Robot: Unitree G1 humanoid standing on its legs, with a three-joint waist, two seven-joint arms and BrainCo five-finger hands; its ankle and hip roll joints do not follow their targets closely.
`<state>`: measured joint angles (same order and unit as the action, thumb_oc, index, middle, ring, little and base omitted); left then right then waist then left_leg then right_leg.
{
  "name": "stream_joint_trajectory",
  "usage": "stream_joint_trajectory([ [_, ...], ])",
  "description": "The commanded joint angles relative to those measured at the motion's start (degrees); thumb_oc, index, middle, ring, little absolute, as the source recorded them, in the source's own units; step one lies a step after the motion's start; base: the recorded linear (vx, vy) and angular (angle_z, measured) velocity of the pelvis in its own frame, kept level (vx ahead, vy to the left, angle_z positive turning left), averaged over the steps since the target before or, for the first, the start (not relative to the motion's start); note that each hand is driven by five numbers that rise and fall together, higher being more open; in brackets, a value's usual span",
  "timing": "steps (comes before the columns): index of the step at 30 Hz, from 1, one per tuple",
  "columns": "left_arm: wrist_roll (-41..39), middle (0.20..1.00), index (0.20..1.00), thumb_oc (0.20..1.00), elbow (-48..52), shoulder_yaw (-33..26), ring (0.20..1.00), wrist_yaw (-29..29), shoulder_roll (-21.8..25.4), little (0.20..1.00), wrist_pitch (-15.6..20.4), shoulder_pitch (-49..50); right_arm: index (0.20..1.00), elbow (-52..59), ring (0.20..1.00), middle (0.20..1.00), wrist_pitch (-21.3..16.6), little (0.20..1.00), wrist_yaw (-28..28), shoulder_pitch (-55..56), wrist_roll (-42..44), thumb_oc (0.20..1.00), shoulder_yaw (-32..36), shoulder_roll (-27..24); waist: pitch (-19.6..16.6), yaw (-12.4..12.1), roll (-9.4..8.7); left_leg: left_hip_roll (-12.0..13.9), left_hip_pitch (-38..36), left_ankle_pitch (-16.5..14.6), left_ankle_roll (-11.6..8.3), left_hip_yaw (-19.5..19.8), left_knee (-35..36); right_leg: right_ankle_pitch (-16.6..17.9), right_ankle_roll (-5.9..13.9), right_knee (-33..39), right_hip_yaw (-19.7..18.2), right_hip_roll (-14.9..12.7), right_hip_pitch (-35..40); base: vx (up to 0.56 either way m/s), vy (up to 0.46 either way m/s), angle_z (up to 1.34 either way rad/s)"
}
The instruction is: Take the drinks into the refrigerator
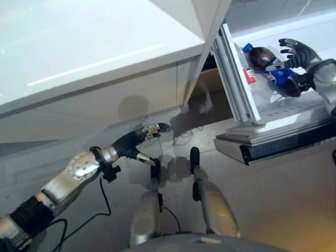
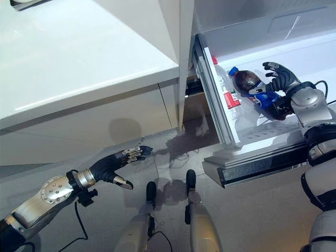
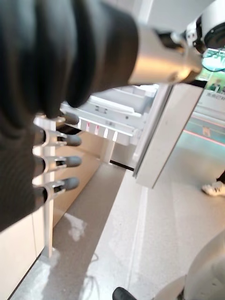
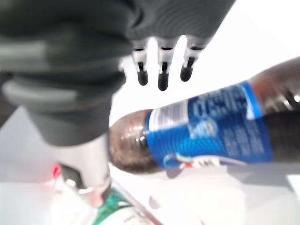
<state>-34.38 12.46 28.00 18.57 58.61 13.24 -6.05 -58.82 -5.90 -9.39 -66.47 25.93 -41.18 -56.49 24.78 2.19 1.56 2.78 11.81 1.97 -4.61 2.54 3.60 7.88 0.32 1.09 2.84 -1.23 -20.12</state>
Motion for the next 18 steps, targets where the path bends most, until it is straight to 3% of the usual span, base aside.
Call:
stream_joint_trajectory([
  [1,2.2,1.0,1.0,1.0,6.6,-3.6,1.0,-0.1,-0.1,1.0,2.9,3.6,1.0,-1.1,1.0,1.0,-1.9,1.0,1.8,-6.3,-0.3,1.0,-1.9,-0.2,0.0,0.1,-1.58,-0.9,-0.2,2.7,1.25,1.3,1.3,-8.0,3.01,-13.3,0.6,1.1,-4.8,0.0,0.0,0.0],
  [18,2.0,1.0,1.0,1.0,5.7,-3.9,1.0,-0.5,-1.0,1.0,2.9,2.8,1.0,0.8,1.0,1.0,-1.8,1.0,2.1,-6.9,0.8,1.0,-2.0,-0.2,-0.4,0.3,-2.08,-0.8,-1.0,2.3,1.28,1.4,1.0,-8.5,2.93,-14.1,0.7,1.1,-4.4,0.0,0.0,0.0],
])
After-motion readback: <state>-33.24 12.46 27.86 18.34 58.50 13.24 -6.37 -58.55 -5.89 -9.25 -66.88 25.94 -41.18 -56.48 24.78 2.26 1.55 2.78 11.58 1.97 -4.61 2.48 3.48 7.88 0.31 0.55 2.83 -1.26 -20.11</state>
